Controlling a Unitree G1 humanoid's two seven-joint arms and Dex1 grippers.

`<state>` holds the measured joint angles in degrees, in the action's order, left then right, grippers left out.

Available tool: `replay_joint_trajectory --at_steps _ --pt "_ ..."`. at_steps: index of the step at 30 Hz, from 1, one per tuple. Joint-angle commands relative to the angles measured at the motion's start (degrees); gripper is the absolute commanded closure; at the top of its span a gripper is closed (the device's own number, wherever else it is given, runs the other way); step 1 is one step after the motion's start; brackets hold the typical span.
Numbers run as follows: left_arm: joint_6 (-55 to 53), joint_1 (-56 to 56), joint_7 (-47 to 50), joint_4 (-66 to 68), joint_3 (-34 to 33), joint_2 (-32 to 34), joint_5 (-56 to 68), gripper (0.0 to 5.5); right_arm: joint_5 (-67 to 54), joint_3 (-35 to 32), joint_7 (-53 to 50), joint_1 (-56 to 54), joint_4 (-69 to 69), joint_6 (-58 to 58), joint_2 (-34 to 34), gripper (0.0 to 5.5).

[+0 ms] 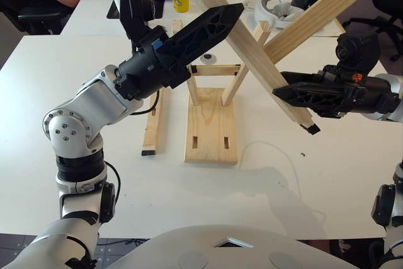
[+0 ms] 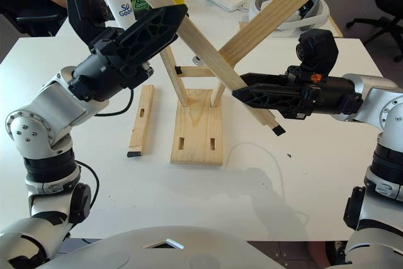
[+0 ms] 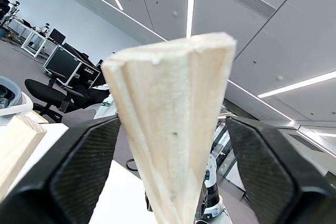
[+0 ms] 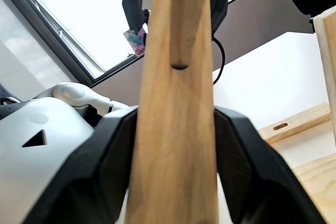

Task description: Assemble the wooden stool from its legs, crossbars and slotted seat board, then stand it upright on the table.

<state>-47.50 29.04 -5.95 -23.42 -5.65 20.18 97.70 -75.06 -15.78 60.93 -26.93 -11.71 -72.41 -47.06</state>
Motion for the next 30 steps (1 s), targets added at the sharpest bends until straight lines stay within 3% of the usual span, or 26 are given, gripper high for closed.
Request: replay_joint_trajectory --at_steps 1,8,13,14,19,27,30 --pt "-0.11 0.51 -1.56 -0.45 0.54 1.09 -0.67 2.5 0.34 0.08 1.24 -0.43 0.47 1.37 -0.39 3.4" --pt "0.14 0.81 -3.47 -0.05 -0.63 2.96 -1.34 3.43 4.02 2.36 5.91 0.21 0.47 3.43 -2.76 3.4" --pt "0.31 1.01 -4.63 0.26 -1.1 4.01 -2.96 3.43 10.63 4.54 5.89 -0.43 3.27 8.19 -2.97 3.4" --pt "0.35 0.96 -4.79 0.24 -1.2 4.13 -3.22 3.43 11.4 5.05 6.55 -0.27 3.54 8.71 -3.34 3.04" --pt "1.13 -0.79 -5.24 -0.94 -1.32 3.84 -5.26 3.43 14.33 5.24 7.9 1.15 5.01 11.02 -3.88 2.33" --pt "1.01 -2.53 -8.91 -1.02 -4.47 9.95 -13.15 3.43 27.55 3.1 9.9 14.05 11.18 21.96 -9.91 2.3" --pt "0.75 -2.66 -11.47 -0.1 -6.29 13.08 -15.61 3.43 33.51 1.48 6.02 18.1 10.87 27.84 -9.48 2.3"
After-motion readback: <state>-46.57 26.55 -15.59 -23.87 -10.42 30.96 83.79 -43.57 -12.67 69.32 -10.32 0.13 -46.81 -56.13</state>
